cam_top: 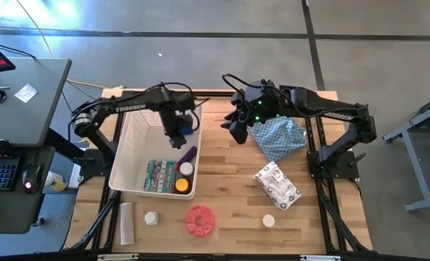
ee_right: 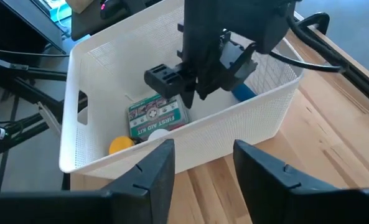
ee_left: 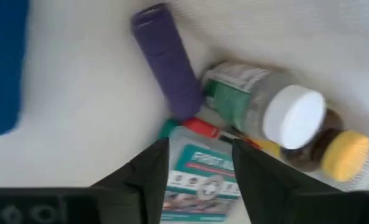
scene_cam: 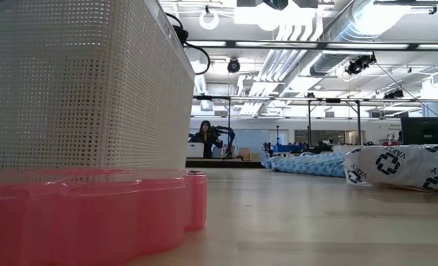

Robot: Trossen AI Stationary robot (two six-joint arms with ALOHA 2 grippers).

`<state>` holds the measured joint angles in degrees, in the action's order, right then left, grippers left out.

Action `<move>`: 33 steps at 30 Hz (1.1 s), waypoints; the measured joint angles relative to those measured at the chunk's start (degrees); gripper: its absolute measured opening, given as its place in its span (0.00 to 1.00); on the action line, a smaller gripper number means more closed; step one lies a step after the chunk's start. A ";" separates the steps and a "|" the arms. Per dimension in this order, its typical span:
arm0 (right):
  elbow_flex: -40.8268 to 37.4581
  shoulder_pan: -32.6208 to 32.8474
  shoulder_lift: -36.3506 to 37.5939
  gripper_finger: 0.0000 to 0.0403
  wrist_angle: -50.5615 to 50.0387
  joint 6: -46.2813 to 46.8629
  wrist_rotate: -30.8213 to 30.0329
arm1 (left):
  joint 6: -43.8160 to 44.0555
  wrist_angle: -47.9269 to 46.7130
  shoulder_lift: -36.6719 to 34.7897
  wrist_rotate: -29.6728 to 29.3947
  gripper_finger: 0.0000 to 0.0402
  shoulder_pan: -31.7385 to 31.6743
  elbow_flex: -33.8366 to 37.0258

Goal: Pick & place medical supplies in basket/bin
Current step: Adjust the violet rolled gauze in the white bin

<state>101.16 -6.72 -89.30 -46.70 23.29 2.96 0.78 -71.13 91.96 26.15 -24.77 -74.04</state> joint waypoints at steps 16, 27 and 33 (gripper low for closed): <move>0.00 0.02 -0.02 0.35 -2.41 0.24 -2.70 | 9.51 2.05 -12.46 -19.83 0.40 1.72 0.16; 0.00 0.02 -0.02 0.35 -2.32 0.20 -6.62 | 28.39 20.46 -17.75 -12.27 0.38 3.81 20.40; 0.00 0.02 -0.02 0.35 -2.29 -0.28 -6.49 | 31.69 29.03 -17.75 -10.51 0.38 5.63 25.40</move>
<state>101.16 -6.70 -89.32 -48.99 23.00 -3.53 32.47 -42.11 74.22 15.63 -19.14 -48.64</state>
